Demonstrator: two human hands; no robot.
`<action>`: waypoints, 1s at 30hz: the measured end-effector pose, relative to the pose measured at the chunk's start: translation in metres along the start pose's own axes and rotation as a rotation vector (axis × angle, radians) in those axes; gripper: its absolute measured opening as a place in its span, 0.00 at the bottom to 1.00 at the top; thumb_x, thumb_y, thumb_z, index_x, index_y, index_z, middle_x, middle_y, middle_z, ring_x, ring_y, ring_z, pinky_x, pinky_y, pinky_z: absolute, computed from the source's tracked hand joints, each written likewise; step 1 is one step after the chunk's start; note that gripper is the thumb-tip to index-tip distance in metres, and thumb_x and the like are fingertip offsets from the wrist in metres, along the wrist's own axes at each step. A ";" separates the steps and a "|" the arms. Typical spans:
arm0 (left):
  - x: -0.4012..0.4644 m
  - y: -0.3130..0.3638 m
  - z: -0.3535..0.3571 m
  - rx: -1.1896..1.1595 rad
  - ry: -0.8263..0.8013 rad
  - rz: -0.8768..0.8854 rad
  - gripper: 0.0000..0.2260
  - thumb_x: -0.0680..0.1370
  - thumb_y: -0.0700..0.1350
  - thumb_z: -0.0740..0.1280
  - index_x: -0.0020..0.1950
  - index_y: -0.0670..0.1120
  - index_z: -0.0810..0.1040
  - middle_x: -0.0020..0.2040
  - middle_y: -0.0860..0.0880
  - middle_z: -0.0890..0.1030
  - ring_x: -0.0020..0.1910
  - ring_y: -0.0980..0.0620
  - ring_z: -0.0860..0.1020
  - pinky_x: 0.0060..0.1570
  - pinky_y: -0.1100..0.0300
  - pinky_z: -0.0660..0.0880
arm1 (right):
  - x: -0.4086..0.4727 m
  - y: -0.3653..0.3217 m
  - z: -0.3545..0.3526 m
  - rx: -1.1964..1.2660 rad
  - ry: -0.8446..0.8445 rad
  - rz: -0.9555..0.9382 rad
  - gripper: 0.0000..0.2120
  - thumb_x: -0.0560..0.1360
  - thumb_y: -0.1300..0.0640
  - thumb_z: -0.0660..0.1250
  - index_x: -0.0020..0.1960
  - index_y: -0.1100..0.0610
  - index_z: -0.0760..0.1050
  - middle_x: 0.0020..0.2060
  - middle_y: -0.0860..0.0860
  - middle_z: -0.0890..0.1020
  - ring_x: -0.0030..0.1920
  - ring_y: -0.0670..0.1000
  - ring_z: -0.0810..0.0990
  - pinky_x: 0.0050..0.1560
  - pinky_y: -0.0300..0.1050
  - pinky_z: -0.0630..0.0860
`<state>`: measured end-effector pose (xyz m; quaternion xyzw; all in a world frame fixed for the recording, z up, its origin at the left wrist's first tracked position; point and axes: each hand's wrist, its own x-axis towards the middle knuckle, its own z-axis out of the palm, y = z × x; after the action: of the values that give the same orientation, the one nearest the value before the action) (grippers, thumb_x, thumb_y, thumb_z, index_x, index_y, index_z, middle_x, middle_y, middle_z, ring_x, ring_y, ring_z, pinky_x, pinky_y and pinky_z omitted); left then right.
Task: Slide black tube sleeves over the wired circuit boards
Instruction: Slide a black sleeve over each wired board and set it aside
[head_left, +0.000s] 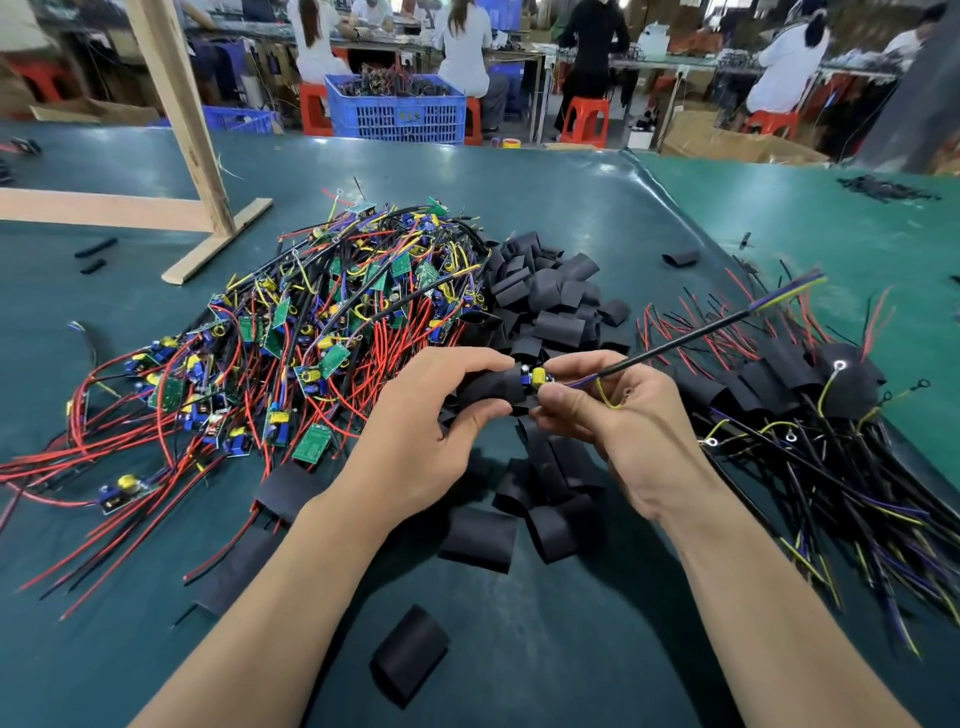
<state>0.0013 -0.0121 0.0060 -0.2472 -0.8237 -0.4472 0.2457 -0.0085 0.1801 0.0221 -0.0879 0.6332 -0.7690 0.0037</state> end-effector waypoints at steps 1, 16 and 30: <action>0.000 -0.001 0.000 0.003 -0.007 -0.018 0.14 0.76 0.43 0.70 0.62 0.48 0.77 0.57 0.53 0.80 0.59 0.52 0.78 0.58 0.49 0.76 | 0.000 0.000 0.000 -0.025 -0.007 -0.003 0.08 0.67 0.67 0.74 0.45 0.61 0.80 0.35 0.56 0.85 0.33 0.52 0.84 0.37 0.40 0.81; -0.001 0.004 0.001 -0.032 -0.031 -0.045 0.14 0.77 0.42 0.70 0.62 0.47 0.78 0.57 0.54 0.81 0.58 0.58 0.79 0.59 0.57 0.75 | -0.003 -0.008 -0.009 -0.058 -0.050 0.022 0.10 0.62 0.64 0.74 0.43 0.61 0.81 0.33 0.56 0.84 0.31 0.53 0.84 0.36 0.38 0.80; -0.001 0.011 -0.001 0.022 -0.050 0.049 0.14 0.77 0.40 0.70 0.63 0.44 0.79 0.57 0.52 0.81 0.59 0.57 0.78 0.60 0.60 0.74 | -0.004 -0.008 -0.009 -0.015 -0.076 0.045 0.07 0.67 0.70 0.71 0.43 0.62 0.80 0.33 0.55 0.84 0.32 0.50 0.83 0.35 0.37 0.79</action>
<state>0.0089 -0.0078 0.0125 -0.2756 -0.8283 -0.4255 0.2385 -0.0052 0.1907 0.0281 -0.1029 0.6403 -0.7599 0.0446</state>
